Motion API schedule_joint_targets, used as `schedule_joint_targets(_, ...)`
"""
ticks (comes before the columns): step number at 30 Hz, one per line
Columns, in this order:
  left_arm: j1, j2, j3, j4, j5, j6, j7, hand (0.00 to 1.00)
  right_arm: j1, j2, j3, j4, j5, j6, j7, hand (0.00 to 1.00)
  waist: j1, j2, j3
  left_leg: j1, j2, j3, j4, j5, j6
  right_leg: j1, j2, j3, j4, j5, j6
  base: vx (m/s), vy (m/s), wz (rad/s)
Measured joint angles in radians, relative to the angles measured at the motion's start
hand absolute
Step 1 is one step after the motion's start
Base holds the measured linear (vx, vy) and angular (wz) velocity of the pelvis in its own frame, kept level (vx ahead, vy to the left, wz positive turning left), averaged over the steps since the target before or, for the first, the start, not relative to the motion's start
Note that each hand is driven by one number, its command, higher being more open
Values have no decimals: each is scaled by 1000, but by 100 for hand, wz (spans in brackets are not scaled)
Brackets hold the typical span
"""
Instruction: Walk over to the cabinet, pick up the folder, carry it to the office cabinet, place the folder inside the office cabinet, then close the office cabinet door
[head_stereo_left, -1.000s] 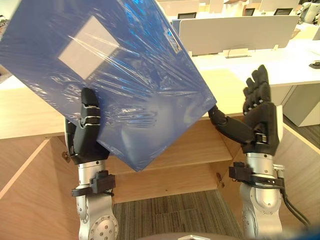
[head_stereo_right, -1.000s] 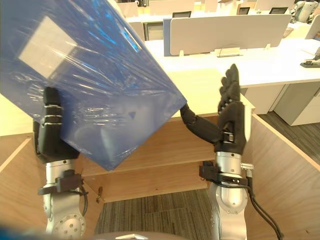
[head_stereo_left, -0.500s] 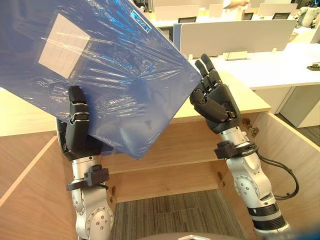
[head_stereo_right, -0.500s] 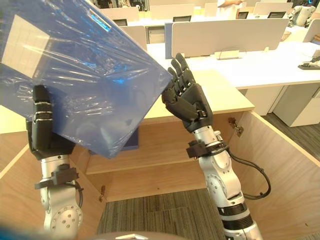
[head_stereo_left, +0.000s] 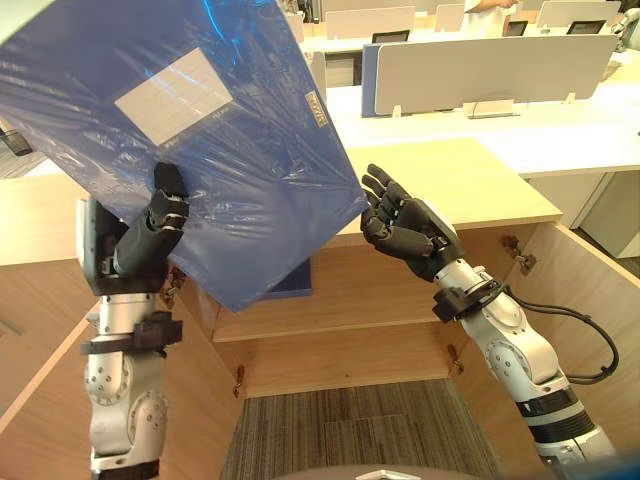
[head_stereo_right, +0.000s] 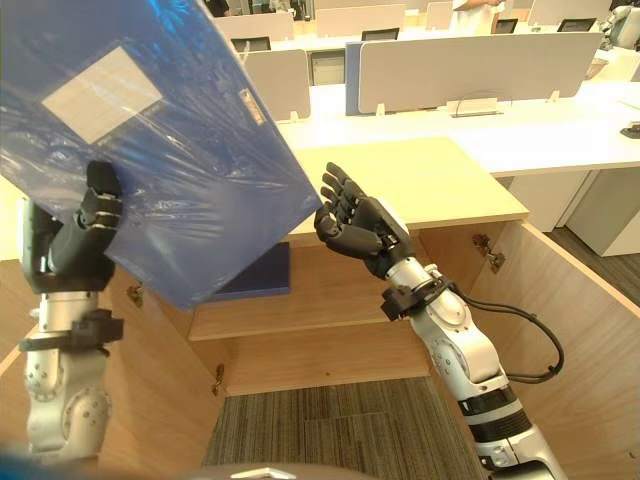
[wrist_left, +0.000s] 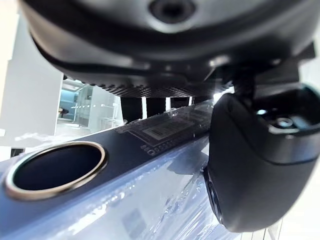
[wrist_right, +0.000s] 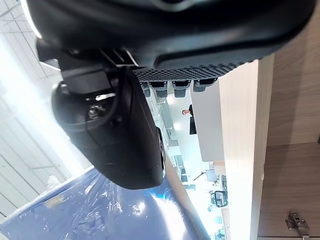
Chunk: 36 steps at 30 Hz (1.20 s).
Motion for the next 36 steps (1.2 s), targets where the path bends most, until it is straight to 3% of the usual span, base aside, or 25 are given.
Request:
schedule_joint_targets(3, 17, 116, 14, 143, 164, 70, 0, 0, -21, 2, -61, -34, -3, -50, 17, 100, -2, 17, 6, 7, 0, -5, -1, 0, 0, 12, 0, -5, -6, 1, 0, 10, -2, 5)
schedule_joint_targets(5, 32, 112, 14, 169, 174, 98, -2, 0, -28, 10, -103, -43, -8, -82, 20, 100, 2, 11, 11, 7, 0, -9, -3, 1, 1, 13, 0, -9, -8, 1, 0, -4, -7, 4)
schedule_joint_targets(10, 46, 109, 15, 165, 176, 102, -2, 0, -54, 35, -153, -41, -122, -110, -9, 100, 6, -1, 15, 8, -6, -19, -7, 4, 6, 21, -7, -24, -12, 2, -2, 3, 1, 6)
schedule_joint_targets(16, 24, 51, 17, 132, 182, 102, -2, 0, -54, 74, -163, -37, -319, -116, -51, 100, 11, -3, 17, 12, -19, -24, -24, 14, 15, 22, -18, -32, -13, 2, -2, -3, 10, 4)
schedule_joint_targets(24, -19, 13, 17, 89, 180, 102, -2, 0, -68, 108, -180, -37, -316, -125, -51, 100, 25, -20, 23, 12, -25, -29, -31, 21, 17, 22, -24, -38, -12, 2, -2, -1, 2, 1)
schedule_joint_targets(36, -77, -14, -49, -21, 25, 77, -23, 0, -224, 115, -48, 94, -151, -129, -30, 100, 36, -36, 27, 17, -30, -47, -62, 47, 18, 21, -26, -54, -11, 2, -2, -3, 0, 4)
